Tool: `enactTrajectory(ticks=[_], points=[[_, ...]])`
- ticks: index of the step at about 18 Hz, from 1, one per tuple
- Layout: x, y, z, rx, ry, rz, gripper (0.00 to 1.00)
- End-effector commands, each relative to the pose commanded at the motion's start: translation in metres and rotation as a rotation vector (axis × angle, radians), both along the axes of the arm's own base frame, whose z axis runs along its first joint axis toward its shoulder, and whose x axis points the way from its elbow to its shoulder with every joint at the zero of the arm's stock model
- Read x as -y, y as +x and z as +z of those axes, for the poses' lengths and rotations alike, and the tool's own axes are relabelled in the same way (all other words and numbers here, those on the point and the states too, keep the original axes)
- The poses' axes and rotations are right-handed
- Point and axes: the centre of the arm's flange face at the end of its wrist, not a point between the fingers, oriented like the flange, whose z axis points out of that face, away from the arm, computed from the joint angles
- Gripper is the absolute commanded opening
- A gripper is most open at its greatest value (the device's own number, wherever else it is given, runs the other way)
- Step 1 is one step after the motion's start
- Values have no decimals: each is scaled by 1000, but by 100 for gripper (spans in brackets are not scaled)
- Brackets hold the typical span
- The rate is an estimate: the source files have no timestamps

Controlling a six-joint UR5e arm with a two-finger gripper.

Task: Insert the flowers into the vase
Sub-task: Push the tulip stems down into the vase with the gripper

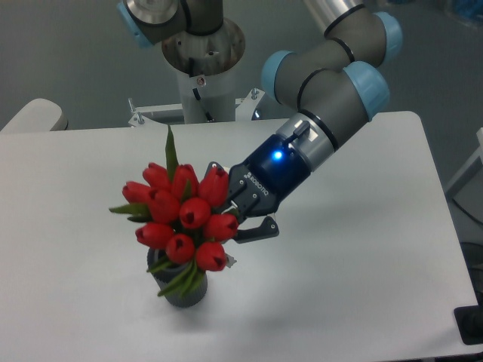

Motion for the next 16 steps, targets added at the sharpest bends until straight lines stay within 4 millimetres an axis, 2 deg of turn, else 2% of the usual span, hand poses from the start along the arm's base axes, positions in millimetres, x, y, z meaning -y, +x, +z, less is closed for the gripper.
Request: enactTrajectory(ticks=[6,14,16], points=[[-12,25,0,40,42,-64,26],[-11,38,-32,63,28,-79,26],[-11,39,-35,62,29,-82,26]])
